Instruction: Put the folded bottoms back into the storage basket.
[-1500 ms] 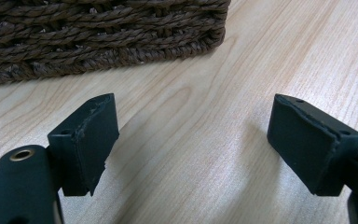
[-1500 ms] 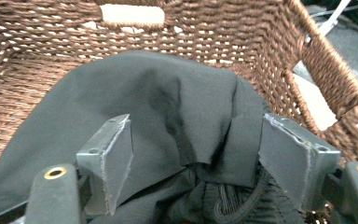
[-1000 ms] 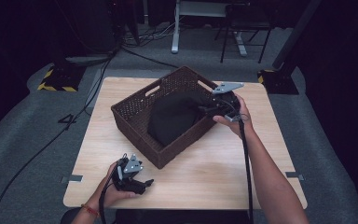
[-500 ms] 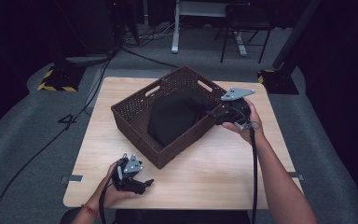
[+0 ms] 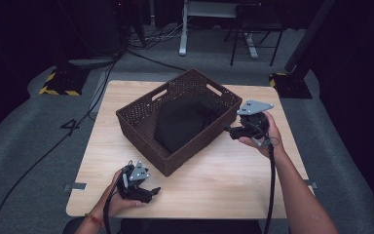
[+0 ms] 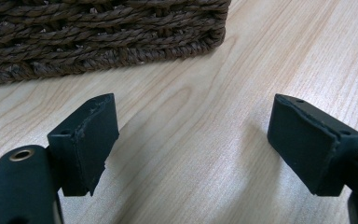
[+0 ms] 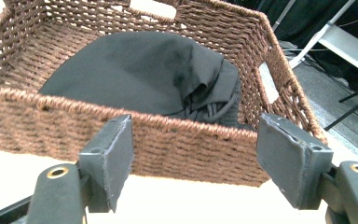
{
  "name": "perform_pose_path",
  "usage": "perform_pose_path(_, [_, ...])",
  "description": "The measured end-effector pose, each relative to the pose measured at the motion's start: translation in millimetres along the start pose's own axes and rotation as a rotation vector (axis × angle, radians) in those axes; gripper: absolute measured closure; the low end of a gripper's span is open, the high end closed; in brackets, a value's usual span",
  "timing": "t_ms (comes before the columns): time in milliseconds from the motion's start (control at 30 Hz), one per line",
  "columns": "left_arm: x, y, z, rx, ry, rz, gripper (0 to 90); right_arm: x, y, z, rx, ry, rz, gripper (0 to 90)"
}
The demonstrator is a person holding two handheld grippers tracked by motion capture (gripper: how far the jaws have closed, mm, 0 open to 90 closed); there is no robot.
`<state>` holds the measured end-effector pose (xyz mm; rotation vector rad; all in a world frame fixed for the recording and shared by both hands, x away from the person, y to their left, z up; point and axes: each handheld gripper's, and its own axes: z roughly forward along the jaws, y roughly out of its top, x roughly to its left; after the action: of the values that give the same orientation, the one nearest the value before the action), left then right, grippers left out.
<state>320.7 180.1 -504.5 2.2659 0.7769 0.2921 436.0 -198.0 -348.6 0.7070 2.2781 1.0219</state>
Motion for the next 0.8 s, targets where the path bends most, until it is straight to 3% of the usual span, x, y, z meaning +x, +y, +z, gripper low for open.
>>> perform_pose_path(567, [0.0, 0.0, 0.0, 0.000, 0.000, 0.000, 16.6, 5.3, -38.6, -15.1, 0.046, -0.038, -0.021, 27.6])
perform_pose_path(800, [0.0, 0.0, 0.0, 0.000, 0.000, 0.000, 16.6, 10.3, -63.4, -22.5, 0.085, -0.071, -0.038, 27.2])
